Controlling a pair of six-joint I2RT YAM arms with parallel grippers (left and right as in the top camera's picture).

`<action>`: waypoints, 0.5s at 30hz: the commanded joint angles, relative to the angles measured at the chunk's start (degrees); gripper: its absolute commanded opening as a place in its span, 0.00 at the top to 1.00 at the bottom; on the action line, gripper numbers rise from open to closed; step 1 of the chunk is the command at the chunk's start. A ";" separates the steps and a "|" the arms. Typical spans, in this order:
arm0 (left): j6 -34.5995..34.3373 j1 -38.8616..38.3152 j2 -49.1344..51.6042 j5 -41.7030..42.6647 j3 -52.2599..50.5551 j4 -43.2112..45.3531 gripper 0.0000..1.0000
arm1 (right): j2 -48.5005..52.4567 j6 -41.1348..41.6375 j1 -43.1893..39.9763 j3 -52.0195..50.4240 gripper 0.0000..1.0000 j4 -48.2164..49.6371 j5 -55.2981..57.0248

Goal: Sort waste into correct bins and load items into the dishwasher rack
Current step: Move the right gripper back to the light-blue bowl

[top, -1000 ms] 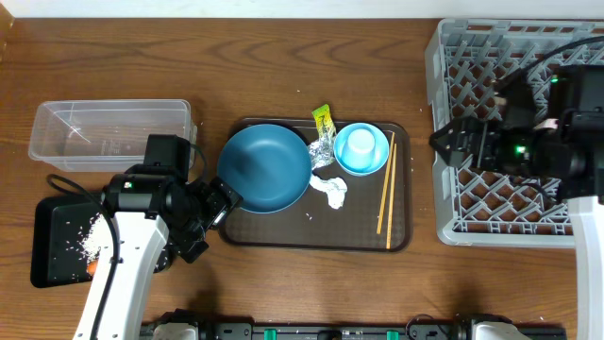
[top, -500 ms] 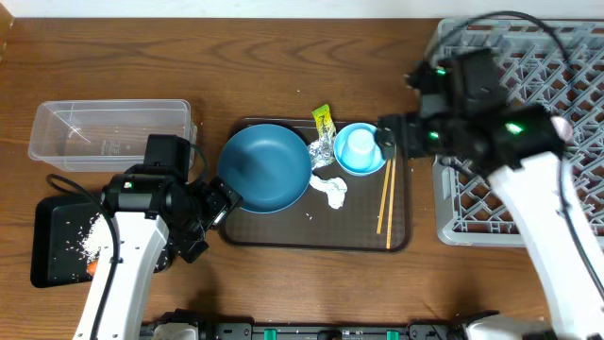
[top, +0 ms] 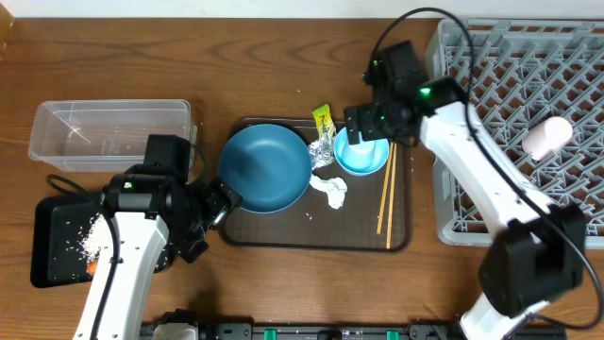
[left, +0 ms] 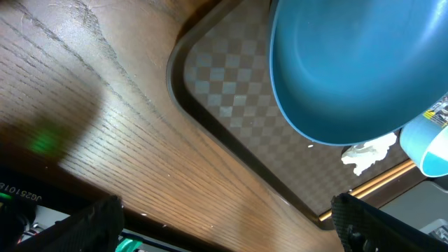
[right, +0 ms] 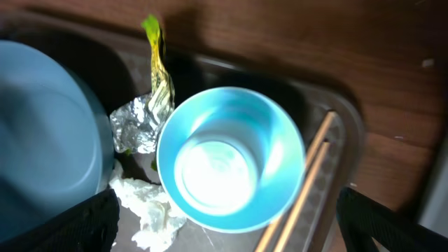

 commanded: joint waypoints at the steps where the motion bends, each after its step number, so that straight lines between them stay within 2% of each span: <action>1: -0.33 -0.17 0.15 -0.79 0.24 -0.15 0.02 | 3.21 0.55 1.75 -0.39 0.02 0.52 2.71; 12: -0.33 -0.17 0.15 -0.79 0.24 -0.13 0.02 | 7.06 0.90 3.15 -0.39 0.04 0.92 4.11; 15: -0.33 -0.17 0.15 -0.79 0.24 -0.13 0.02 | 8.04 0.98 3.69 -0.39 0.10 1.29 4.09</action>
